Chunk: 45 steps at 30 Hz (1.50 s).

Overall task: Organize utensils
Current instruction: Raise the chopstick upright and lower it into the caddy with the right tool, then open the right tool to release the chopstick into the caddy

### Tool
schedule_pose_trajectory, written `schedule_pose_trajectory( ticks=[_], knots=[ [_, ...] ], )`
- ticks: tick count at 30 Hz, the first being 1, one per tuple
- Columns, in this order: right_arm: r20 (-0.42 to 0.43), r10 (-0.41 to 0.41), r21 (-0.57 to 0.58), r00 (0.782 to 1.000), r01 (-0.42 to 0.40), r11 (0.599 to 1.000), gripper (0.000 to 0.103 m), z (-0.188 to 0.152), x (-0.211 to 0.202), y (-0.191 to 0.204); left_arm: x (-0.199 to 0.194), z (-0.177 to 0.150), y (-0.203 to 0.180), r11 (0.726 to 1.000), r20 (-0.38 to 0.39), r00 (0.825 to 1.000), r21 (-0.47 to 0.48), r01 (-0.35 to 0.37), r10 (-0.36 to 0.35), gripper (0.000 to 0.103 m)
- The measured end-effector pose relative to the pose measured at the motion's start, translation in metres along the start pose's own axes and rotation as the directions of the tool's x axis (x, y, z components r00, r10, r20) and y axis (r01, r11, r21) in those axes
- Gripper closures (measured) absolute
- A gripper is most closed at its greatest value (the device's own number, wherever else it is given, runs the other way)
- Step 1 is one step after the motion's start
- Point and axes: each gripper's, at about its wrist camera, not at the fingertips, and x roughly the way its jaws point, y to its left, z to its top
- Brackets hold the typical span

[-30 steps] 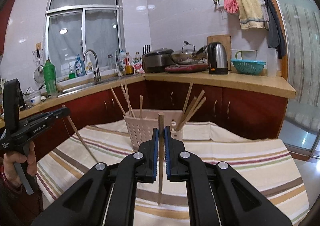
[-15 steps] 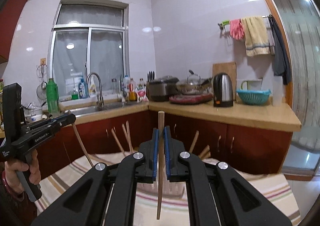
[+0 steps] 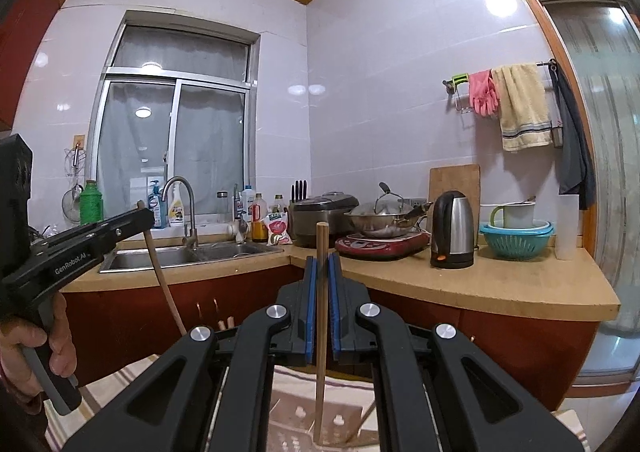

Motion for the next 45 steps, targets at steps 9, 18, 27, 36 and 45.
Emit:
schedule_pose_trajectory(
  ticks=[9,18,27,36,45],
  knots=[
    [-0.056,-0.014,0.028,0.998,0.016,0.999,0.096,-0.036,0.048,-0.012,0.047,-0.036,-0.001,0.999,-0.044,0.999,-0.033,0.008,-0.009,0.096],
    [-0.168,-0.015,0.043,0.986,0.023,0.999,0.096,-0.083,0.065,-0.014,0.080,-0.100,0.004,0.998,-0.175,0.984,-0.065,-0.012,0.000,0.096],
    [-0.194,-0.018,0.048,0.981,0.028,0.998,0.088,-0.088,0.062,-0.010,0.080,-0.112,0.005,0.997,-0.210,0.978,-0.078,-0.016,0.000,0.055],
    [-0.164,-0.049,0.042,0.985,0.057,0.997,0.056,-0.076,0.032,-0.005,0.057,-0.100,-0.002,0.996,-0.200,0.980,-0.091,-0.018,0.000,0.023],
    [-0.159,-0.089,0.038,0.983,0.096,0.995,0.034,-0.068,-0.019,0.006,0.004,-0.093,-0.017,0.995,-0.203,0.978,-0.070,-0.065,0.050,0.013]
  ],
)
